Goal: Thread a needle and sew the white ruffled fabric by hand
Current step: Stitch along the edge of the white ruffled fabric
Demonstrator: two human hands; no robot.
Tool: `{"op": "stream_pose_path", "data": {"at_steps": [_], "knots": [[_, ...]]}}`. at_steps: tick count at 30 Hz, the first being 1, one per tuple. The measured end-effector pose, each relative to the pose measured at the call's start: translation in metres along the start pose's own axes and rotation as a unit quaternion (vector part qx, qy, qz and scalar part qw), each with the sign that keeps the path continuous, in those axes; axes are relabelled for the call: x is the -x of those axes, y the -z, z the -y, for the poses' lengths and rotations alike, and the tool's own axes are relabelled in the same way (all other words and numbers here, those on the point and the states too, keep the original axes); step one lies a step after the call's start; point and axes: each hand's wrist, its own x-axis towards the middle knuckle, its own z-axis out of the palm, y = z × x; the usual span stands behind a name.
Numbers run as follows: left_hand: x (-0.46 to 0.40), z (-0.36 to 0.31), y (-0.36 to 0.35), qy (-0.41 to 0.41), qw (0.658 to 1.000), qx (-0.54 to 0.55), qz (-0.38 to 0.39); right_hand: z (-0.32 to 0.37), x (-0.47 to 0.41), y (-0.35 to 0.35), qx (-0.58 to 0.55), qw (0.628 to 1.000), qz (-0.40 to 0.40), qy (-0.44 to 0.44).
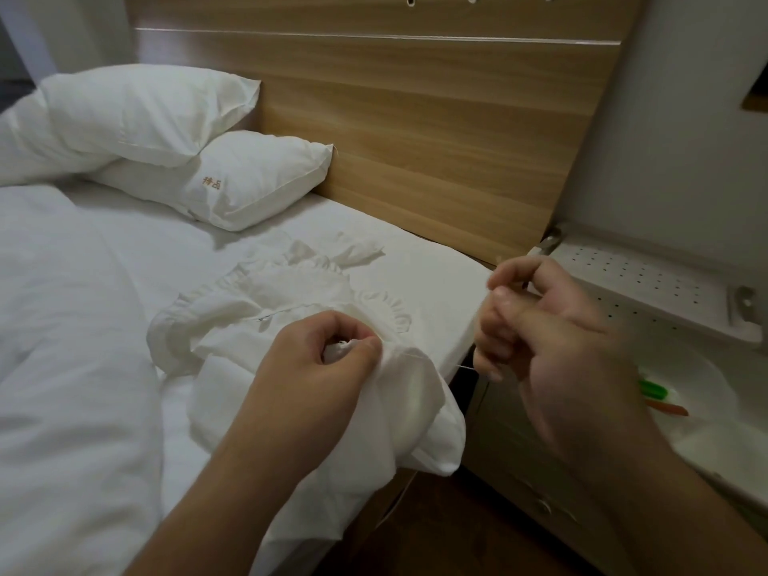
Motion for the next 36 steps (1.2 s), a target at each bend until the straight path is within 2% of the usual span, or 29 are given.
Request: {"op": "stream_pose_path", "data": {"at_steps": [2, 5, 7, 9, 14, 20, 23, 27, 32, 36], "knots": [[0.0, 0.0, 0.0, 0.001, 1.0, 0.005, 0.001, -0.001, 0.003, 0.003, 0.177, 0.982, 0.045, 0.048], [0.001, -0.001, 0.0, -0.003, 1.0, -0.007, 0.012, -0.01, 0.005, 0.002, 0.401, 0.901, 0.124, 0.108], [0.001, -0.003, 0.0, -0.004, 1.0, -0.021, 0.02, -0.018, 0.006, -0.001, 0.493, 0.851, 0.13, 0.128], [0.002, -0.005, 0.0, -0.012, 0.999, -0.026, 0.027, -0.022, 0.005, -0.002, 0.514, 0.84, 0.099, 0.143], [0.004, -0.008, 0.001, -0.057, 0.994, -0.014, 0.094, -0.018, 0.001, 0.0, 0.407, 0.906, 0.023, 0.115], [0.006, -0.009, 0.001, -0.066, 0.989, -0.028, 0.126, -0.015, -0.004, 0.0, 0.196, 0.979, -0.039, -0.026], [0.006, -0.009, 0.001, -0.064, 0.991, -0.038, 0.109, -0.013, -0.008, 0.003, 0.103, 0.987, -0.076, -0.096], [0.005, -0.007, 0.0, -0.067, 0.992, -0.053, 0.089, -0.006, -0.01, 0.007, 0.018, 0.986, -0.1, -0.135], [0.004, -0.005, 0.0, -0.069, 0.993, -0.072, 0.065, -0.007, -0.012, 0.009, -0.046, 0.982, -0.124, -0.138], [0.002, -0.004, 0.002, -0.045, 0.997, -0.019, 0.056, -0.009, -0.012, 0.012, -0.069, 0.984, -0.118, -0.116]]}}
